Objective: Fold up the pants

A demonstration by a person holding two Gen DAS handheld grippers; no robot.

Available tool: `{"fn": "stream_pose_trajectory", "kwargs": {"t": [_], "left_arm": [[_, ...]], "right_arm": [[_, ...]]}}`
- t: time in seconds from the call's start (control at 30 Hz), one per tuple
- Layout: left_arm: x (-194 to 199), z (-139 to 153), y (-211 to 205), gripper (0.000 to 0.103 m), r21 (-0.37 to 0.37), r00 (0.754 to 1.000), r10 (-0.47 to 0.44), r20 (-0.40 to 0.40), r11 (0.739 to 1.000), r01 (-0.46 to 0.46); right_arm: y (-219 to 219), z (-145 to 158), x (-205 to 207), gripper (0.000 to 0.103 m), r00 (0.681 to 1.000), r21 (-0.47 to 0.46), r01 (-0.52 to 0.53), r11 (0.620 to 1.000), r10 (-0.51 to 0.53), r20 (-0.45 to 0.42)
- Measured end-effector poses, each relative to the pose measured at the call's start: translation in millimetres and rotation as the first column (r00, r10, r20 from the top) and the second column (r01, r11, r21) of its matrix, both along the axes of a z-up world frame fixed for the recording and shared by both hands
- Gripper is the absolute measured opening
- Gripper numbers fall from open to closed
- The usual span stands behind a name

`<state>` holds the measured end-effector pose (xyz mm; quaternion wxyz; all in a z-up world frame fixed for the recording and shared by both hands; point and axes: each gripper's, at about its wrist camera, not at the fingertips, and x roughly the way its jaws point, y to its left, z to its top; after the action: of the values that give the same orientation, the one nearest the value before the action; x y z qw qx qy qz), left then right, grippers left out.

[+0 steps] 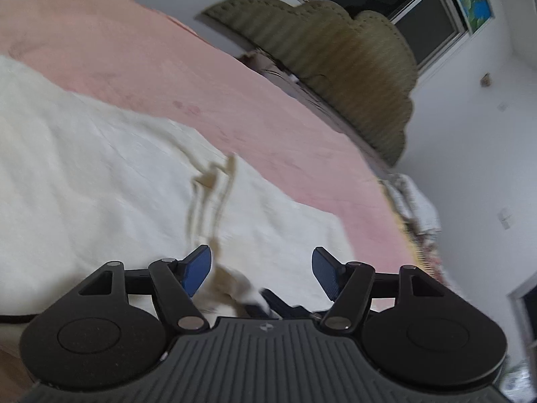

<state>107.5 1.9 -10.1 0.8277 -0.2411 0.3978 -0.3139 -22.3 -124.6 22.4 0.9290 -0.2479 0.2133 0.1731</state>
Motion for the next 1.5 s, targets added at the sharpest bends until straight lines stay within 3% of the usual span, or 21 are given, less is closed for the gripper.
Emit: {"fn": "stream_pose_trajectory", "kwargs": {"t": [0.2,0.3,0.43,0.63,0.67,0.73,0.8,0.87,0.97,1.1,1.17,1.23,1.37,1.5], "left_arm": [[11.8,-11.7,-11.1,0.075,-0.097,0.994,-0.033,-0.102,0.995,0.023],[19.9,-21.8,-24.1,0.075,-0.15,0.983,-0.088,-0.161,0.987,0.063],[35.8,-44.1,-34.0,0.074,-0.144,0.961,-0.027,-0.274,0.99,-0.013],[48.3,-62.5,-25.5,0.07,-0.247,0.936,0.002,-0.353,0.964,-0.095],[50.4,-64.2,-24.8,0.064,-0.258,0.932,0.008,-0.361,0.96,-0.108],[51.9,-66.8,-26.1,0.02,-0.26,0.929,0.001,-0.37,0.96,-0.105],[49.4,-66.3,-28.6,0.011,-0.252,0.937,-0.008,-0.35,0.964,-0.086],[42.2,-59.0,-28.8,0.011,-0.231,0.958,0.002,-0.286,0.97,-0.071],[29.3,-45.8,-22.8,0.01,-0.158,0.981,0.023,-0.193,0.986,-0.054],[20.6,-43.7,-13.3,0.01,-0.118,0.983,0.04,-0.178,0.991,-0.062],[17.0,-50.3,-11.2,0.01,-0.1,0.98,0.044,-0.196,0.993,-0.065],[10.6,-50.3,-14.9,0.01,-0.066,0.987,0.043,-0.158,0.996,-0.054],[13.1,-58.0,-14.2,0.011,-0.036,0.987,0.052,-0.152,0.998,-0.058],[8.6,-55.4,-16.1,0.012,-0.015,0.991,0.057,-0.121,0.998,-0.059]], "right_arm": [[-28.2,17.8,-0.6,0.006,0.999,0.19,0.043,0.981,-0.041,-0.013],[-37.1,21.2,-0.6,0.006,0.998,0.23,0.066,0.971,-0.062,-0.023],[-37.8,19.4,-0.5,0.006,0.997,0.229,0.079,0.97,-0.077,-0.019],[-48.1,24.7,1.3,0.006,0.995,0.275,0.1,0.956,-0.092,-0.045],[-52.6,26.0,7.3,0.006,0.992,0.289,0.123,0.949,-0.113,-0.052],[-60.4,25.0,21.4,0.006,0.981,0.304,0.191,0.933,-0.172,-0.088],[-60.5,19.4,36.1,0.006,0.97,0.285,0.226,0.932,-0.189,-0.152],[-53.4,13.6,43.9,0.006,0.967,0.261,0.225,0.939,-0.181,-0.181],[-33.0,16.0,35.7,0.006,0.98,0.241,0.167,0.956,-0.133,-0.15],[-12.5,15.9,29.0,0.006,0.991,0.205,0.109,0.973,-0.09,-0.101],[-11.5,11.4,30.5,0.006,0.989,0.213,0.103,0.972,-0.078,-0.125],[-13.8,9.3,28.1,0.006,0.983,0.245,0.118,0.962,-0.079,-0.164],[-15.8,3.4,25.4,0.006,0.983,0.232,0.112,0.966,-0.073,-0.17],[-47.5,16.9,27.0,0.006,0.976,0.311,0.189,0.931,-0.142,-0.166]]}}
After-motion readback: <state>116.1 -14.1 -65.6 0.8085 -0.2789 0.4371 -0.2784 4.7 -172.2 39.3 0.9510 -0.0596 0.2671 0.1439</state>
